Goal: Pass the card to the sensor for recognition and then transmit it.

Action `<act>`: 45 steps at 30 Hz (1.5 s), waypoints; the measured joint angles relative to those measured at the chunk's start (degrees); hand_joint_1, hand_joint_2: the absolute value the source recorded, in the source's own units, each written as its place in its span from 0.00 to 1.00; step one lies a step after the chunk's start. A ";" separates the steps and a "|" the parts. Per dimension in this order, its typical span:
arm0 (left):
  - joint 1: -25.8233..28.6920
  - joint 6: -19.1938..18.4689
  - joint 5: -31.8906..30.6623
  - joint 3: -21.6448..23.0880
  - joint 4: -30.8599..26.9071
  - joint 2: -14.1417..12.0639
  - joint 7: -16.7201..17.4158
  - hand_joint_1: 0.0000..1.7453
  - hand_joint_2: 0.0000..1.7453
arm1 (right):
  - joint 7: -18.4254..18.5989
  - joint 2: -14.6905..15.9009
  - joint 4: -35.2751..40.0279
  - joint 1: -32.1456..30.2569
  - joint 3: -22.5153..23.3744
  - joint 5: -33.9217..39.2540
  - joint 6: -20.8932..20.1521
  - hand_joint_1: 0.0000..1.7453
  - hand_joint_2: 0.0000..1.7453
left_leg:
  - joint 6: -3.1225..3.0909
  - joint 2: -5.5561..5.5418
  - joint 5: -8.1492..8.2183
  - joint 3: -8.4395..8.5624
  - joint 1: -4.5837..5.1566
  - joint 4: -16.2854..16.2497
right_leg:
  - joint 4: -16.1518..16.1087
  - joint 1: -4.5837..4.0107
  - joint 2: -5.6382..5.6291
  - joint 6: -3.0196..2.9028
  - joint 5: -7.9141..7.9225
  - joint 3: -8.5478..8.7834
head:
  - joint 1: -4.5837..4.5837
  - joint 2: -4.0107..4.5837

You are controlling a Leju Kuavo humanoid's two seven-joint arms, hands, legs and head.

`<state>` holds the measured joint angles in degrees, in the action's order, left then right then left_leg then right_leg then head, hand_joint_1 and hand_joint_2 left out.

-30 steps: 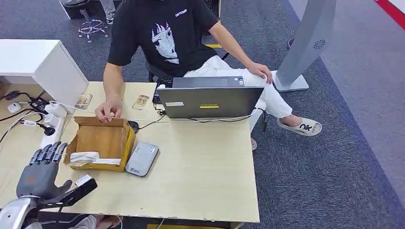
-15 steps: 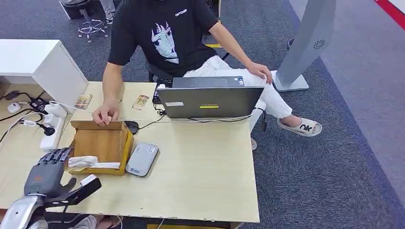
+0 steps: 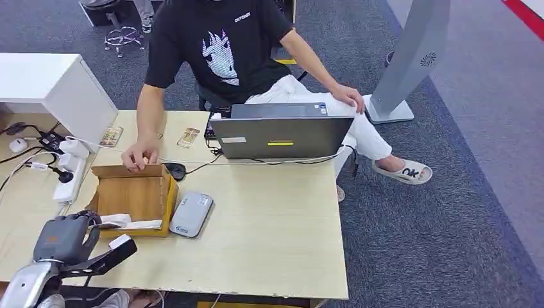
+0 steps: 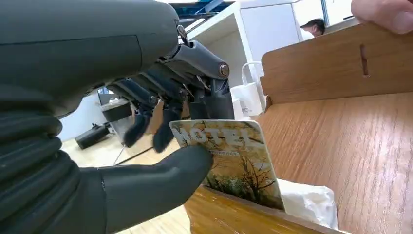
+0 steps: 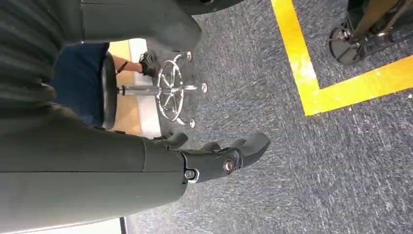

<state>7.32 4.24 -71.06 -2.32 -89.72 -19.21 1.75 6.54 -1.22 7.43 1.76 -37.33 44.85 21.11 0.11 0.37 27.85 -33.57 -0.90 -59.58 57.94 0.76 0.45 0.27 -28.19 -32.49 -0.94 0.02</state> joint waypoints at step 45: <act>-20.56 3.56 1.90 -0.94 1.31 -5.79 0.09 1.00 1.00 | -0.52 0.46 -0.02 0.48 -2.64 0.20 0.22 0.00 1.00 | 0.01 -0.01 -0.14 -0.06 -0.05 -0.03 | 0.01 -0.03 0.01 -0.06 0.14 -0.06 | 0.02 0.00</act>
<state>-13.24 7.80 -69.16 -3.26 -88.41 -25.00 1.84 6.01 -0.76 7.41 2.23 -39.98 45.05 21.33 0.12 0.36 27.71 -33.63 -0.95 -59.61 57.95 0.72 0.46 0.20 -28.05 -32.55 -0.92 0.02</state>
